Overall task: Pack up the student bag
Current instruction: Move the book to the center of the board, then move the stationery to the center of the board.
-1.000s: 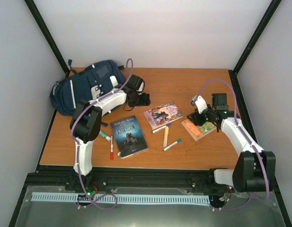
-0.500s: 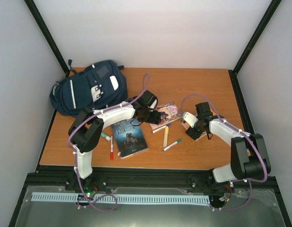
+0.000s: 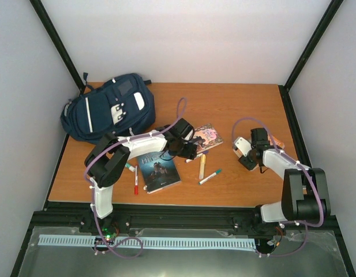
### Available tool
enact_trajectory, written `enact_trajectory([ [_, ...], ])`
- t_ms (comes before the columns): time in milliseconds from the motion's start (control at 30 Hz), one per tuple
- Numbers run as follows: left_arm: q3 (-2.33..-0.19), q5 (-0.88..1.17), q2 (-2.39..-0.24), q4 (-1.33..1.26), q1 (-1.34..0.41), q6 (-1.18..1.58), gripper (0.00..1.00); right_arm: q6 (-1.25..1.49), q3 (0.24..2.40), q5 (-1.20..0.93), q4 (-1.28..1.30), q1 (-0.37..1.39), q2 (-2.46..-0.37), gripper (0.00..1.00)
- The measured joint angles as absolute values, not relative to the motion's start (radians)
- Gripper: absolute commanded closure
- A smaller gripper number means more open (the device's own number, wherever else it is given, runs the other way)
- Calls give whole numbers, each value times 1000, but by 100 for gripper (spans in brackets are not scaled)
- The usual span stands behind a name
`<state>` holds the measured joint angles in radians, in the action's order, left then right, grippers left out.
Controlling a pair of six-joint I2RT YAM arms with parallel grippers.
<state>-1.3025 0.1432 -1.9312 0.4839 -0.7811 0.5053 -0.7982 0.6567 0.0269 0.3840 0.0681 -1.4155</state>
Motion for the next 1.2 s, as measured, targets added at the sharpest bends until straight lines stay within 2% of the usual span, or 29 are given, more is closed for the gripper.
enact_trajectory([
  [233, -1267, 165, -1933, 435, -788, 525, 26, -860, 615, 35, 410, -53, -1353, 39],
  [567, -1285, 168, -1967, 423, -897, 542, 26, -842, 625, -126, 597, -67, -1183, 36],
  [867, -1449, 189, -2093, 411, -978, 558, 30, -788, 659, -208, 682, -67, -1065, 36],
  [1200, -1623, 257, -2218, 394, -1034, 564, 31, -741, 659, -201, 693, -67, -1043, 37],
])
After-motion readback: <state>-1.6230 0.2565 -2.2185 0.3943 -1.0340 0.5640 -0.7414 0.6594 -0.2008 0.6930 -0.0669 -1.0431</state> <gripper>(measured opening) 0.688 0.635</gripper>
